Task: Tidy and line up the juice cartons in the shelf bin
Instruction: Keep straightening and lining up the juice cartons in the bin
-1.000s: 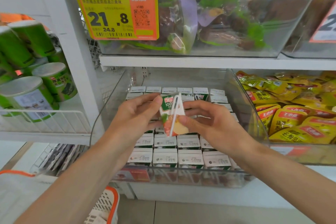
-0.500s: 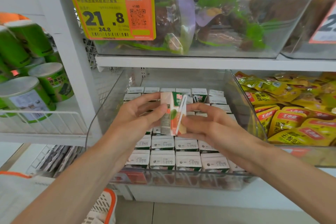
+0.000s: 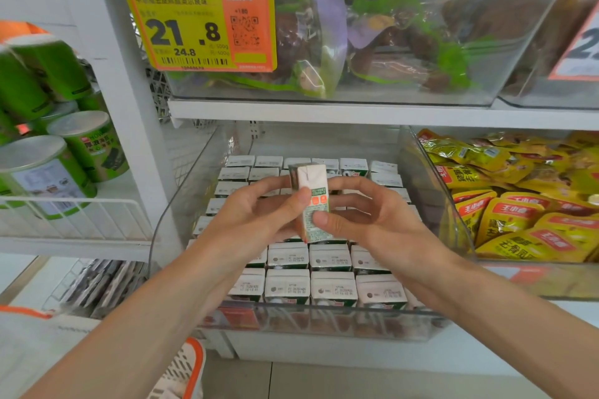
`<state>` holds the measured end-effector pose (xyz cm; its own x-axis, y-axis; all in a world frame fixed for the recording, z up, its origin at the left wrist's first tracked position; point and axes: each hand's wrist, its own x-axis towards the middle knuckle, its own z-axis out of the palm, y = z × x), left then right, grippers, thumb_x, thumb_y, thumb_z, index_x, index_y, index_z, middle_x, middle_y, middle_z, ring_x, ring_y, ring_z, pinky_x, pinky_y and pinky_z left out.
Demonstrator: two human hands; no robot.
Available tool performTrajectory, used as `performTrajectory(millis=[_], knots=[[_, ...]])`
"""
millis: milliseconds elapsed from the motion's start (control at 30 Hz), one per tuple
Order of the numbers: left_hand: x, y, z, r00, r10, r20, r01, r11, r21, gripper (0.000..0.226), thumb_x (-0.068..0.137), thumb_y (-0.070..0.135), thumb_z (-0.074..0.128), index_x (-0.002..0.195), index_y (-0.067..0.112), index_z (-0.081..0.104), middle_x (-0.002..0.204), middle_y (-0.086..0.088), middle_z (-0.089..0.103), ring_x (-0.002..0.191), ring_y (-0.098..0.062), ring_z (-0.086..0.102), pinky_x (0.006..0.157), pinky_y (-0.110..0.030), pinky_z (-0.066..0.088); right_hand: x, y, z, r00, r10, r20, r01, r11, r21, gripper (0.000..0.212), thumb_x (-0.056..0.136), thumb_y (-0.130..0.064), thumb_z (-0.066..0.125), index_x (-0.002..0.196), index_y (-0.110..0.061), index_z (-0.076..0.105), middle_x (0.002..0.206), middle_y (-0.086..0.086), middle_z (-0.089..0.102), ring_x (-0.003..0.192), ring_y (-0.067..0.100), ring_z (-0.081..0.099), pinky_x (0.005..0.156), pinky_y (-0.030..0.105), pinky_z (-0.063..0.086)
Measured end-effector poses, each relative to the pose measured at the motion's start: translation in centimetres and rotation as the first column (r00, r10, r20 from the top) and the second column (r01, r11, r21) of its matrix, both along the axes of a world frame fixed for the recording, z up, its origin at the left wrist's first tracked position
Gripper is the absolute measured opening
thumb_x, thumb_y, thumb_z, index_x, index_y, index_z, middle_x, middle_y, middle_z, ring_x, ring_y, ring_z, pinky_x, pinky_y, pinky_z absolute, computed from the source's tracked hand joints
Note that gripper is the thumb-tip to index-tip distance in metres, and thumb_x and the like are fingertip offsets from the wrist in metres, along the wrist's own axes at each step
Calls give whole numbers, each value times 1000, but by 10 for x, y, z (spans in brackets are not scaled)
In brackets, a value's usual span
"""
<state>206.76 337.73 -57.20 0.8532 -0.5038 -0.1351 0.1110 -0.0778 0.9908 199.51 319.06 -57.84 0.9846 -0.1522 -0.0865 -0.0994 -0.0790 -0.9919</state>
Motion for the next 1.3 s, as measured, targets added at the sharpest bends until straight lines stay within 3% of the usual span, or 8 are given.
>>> performTrajectory(millis=[300,400,567,733,867,967,1067,1300], knots=[[1,1,-2,1000,12,-8,-12,1000,1,48,93,39,69,138,24,60,110,3,81,102,-16,78,102,-36,55,-3,-1,-3,1000,2,14,-2,1000,11,36,84,-29,86,118,-30,75,115,-9,78,107,6,75,84,17,57],[2,2,-4,999,41,-2,-41,999,6,34,100,25,65,134,27,63,112,3,80,101,-16,78,96,-33,59,-3,-1,-3,999,-31,23,31,999,9,34,85,-28,86,118,-30,77,117,-6,76,107,7,74,89,22,57],[4,2,-4,994,104,-9,-104,994,27,41,91,12,75,129,28,67,115,1,79,100,-15,78,84,-24,63,-3,1,-2,999,-22,30,22,1000,4,34,87,-24,84,120,-26,77,111,-6,79,105,5,75,88,17,58],[4,2,-3,993,114,-9,-114,993,16,43,90,15,77,131,26,67,115,2,78,101,-16,78,87,-28,63,-2,2,-1,998,-49,37,49,999,-7,43,80,-33,89,120,-30,73,109,-4,79,101,11,78,97,34,58],[2,2,-3,995,96,35,-96,995,26,36,87,23,80,121,32,71,107,13,79,100,-9,77,81,-23,62,0,2,-1,998,-60,18,60,998,-7,43,74,-44,90,111,-31,73,106,-5,81,101,13,78,100,40,57],[2,3,-2,996,76,37,-76,997,3,29,95,17,73,122,27,73,111,11,79,102,-8,76,79,-19,61,2,0,-2,998,-56,-15,57,994,88,33,89,-32,83,120,-23,74,117,2,79,107,21,77,108,41,53],[5,7,-2,998,67,21,-66,998,-22,27,98,9,69,121,22,73,111,3,80,104,-14,77,86,-23,62,1,-2,-2,1000,-20,-19,22,991,132,30,99,-22,73,129,-18,73,127,2,76,110,20,77,111,39,50],[6,9,-2,998,-1,-60,-5,995,-99,30,93,14,72,122,17,68,108,-14,80,103,-27,78,83,-27,63,1,-4,-5,999,-25,35,19,989,145,32,98,-15,72,130,-17,72,118,6,79,111,22,76,100,30,60]])
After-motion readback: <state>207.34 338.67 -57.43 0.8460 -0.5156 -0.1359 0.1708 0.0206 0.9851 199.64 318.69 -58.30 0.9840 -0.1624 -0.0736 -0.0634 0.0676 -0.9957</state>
